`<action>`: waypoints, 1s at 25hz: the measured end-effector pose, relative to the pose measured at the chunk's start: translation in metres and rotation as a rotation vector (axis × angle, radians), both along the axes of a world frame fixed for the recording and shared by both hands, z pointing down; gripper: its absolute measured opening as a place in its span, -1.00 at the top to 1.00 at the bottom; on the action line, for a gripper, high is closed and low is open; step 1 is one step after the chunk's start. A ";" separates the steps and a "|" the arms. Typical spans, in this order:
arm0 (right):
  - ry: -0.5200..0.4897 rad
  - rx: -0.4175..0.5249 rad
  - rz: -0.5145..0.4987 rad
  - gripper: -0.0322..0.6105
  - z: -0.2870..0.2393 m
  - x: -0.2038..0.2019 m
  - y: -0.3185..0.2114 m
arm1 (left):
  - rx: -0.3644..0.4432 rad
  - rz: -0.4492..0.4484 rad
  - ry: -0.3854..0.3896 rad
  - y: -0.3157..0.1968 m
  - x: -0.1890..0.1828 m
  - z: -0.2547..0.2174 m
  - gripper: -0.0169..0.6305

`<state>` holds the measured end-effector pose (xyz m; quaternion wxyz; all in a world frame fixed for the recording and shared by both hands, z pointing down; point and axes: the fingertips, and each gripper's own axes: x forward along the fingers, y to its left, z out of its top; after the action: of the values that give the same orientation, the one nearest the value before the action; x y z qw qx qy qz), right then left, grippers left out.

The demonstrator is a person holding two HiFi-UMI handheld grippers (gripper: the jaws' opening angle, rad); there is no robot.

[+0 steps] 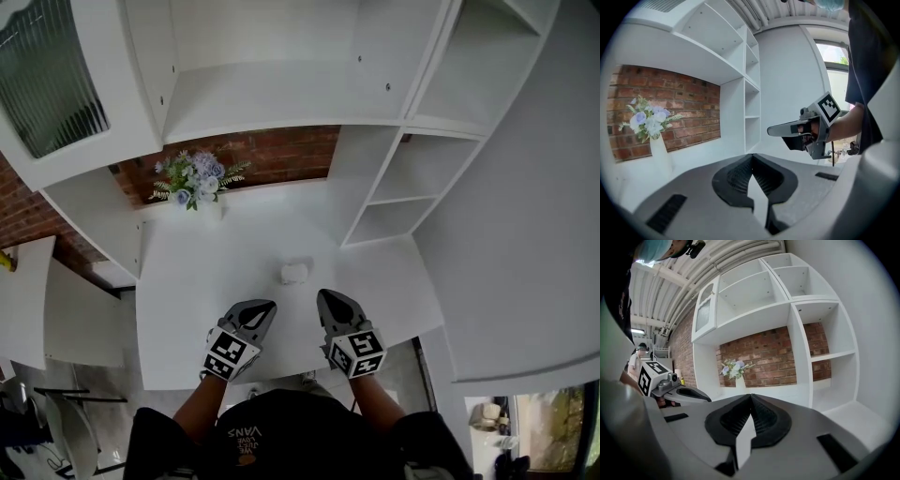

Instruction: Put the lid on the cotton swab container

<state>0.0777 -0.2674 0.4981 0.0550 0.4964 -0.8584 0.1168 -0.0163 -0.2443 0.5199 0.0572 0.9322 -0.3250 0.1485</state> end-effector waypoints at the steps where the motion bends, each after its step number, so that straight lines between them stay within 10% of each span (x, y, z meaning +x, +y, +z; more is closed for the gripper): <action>1: -0.002 0.002 0.008 0.89 -0.001 -0.001 0.005 | 0.000 0.000 0.007 0.004 -0.003 -0.001 0.93; 25: -0.025 0.024 0.133 0.90 -0.014 -0.041 0.110 | 0.013 0.029 0.087 0.096 -0.069 -0.014 0.93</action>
<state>0.0364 -0.1575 0.4844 0.0304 0.5515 -0.8255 0.1159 -0.0853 -0.1479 0.5060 0.0631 0.9427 -0.3097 0.1064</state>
